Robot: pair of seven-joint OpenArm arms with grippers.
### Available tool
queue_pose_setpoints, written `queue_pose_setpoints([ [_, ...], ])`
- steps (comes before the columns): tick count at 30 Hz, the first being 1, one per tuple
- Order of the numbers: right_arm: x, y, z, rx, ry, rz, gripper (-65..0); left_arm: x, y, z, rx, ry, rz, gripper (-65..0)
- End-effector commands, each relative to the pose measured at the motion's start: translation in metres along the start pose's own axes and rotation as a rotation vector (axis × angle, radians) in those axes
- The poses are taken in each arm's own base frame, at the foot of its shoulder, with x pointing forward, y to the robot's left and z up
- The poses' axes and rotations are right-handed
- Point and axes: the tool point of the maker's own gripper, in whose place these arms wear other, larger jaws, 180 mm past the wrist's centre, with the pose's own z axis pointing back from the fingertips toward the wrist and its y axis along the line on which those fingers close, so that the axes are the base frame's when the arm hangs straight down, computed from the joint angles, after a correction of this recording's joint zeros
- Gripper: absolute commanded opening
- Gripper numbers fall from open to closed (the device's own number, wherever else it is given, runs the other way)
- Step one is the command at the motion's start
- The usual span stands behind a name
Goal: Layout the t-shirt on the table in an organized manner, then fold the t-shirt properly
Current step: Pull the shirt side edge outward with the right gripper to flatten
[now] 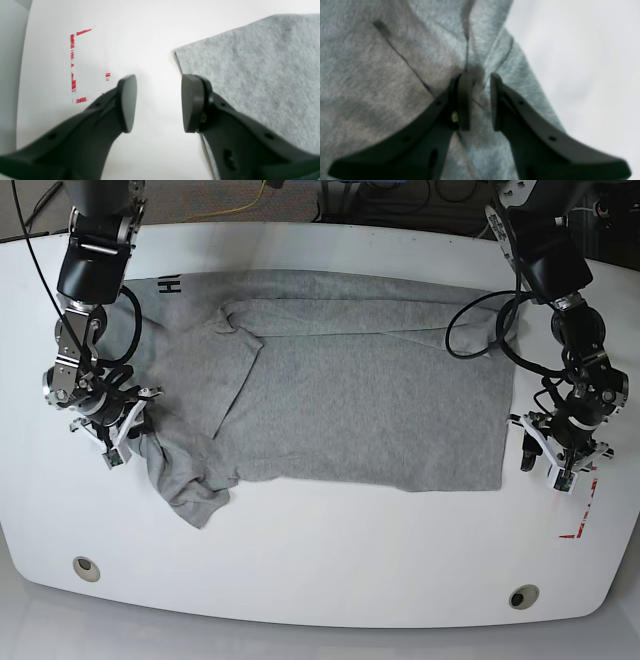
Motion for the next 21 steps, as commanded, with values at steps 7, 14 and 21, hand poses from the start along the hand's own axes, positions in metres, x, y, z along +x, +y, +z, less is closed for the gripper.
queue_pose_setpoints([
  [7, 0.048, -0.020, 0.011, -0.037, -0.116, 0.011, -28.1, 0.021, 0.010, 0.003, 0.022, -0.065, -0.003, -38.3],
  [14, 0.063, -0.019, 0.009, -0.032, -0.144, 0.004, -27.7, 0.021, 0.010, 0.003, 0.022, -0.065, -0.003, -38.3],
  [21, 0.056, -0.019, -0.004, -0.004, -0.122, -0.053, -27.7, 0.021, 0.010, 0.003, 0.022, -0.064, -0.003, -38.3],
])
